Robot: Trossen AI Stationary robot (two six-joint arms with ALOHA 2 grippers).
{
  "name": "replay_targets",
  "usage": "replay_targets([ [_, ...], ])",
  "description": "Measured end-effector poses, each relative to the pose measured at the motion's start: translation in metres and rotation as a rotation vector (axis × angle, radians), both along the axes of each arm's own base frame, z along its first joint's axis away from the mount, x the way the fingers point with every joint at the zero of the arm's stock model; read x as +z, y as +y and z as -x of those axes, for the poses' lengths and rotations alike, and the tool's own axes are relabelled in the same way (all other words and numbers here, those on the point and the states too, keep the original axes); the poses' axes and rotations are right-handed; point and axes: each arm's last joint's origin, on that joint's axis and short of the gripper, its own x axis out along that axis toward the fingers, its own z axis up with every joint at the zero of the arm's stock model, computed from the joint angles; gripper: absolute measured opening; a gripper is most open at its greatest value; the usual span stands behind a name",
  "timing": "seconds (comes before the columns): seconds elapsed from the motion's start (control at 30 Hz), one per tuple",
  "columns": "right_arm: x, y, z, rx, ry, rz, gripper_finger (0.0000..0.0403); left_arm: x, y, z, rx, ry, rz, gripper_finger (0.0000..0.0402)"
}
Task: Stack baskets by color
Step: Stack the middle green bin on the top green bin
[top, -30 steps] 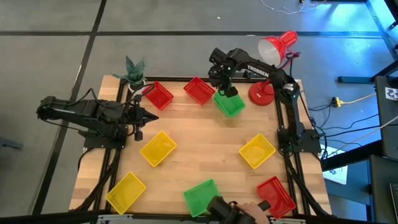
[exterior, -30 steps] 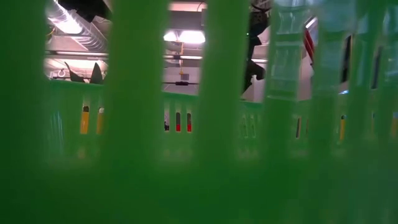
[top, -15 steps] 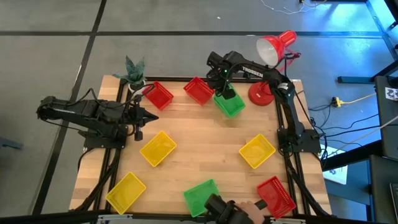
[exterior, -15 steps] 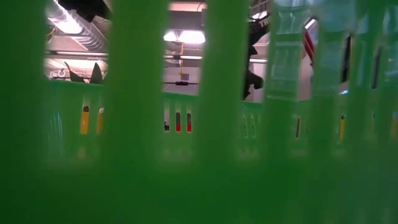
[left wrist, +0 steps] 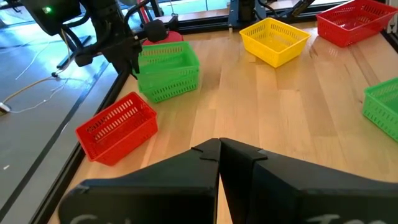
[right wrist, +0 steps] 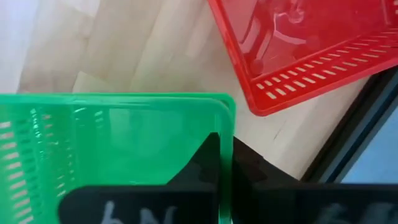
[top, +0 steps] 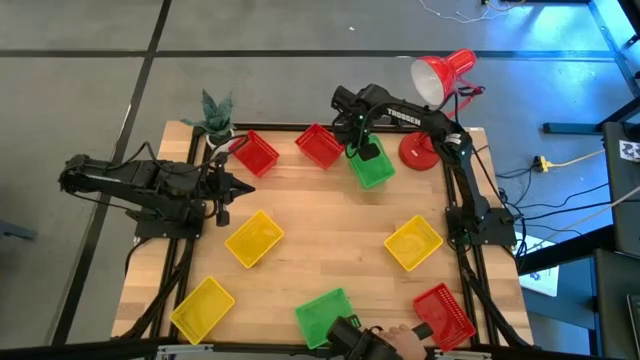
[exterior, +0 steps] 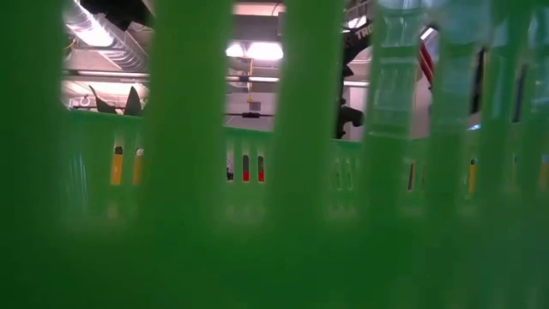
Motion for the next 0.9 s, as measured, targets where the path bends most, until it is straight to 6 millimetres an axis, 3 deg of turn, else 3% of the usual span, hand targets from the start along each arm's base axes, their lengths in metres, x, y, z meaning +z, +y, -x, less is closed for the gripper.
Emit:
replay_targets([
  [0.3, 0.018, 0.003, 0.002, 0.007, -0.005, -0.032, 0.0003, 0.000, 0.000, 0.000, -0.001, 0.000, -0.001, 0.0000],
  [0.63, 0.018, 0.003, 0.003, 0.055, -0.035, -0.077, 0.0003, 0.000, 0.000, 0.000, 0.000, 0.000, 0.000, 0.0000],
  [0.9, 0.007, 0.005, 0.004, 0.050, -0.010, -0.094, 0.0032, 0.000, 0.000, 0.000, 0.000, 0.000, 0.000, 0.0000],
])
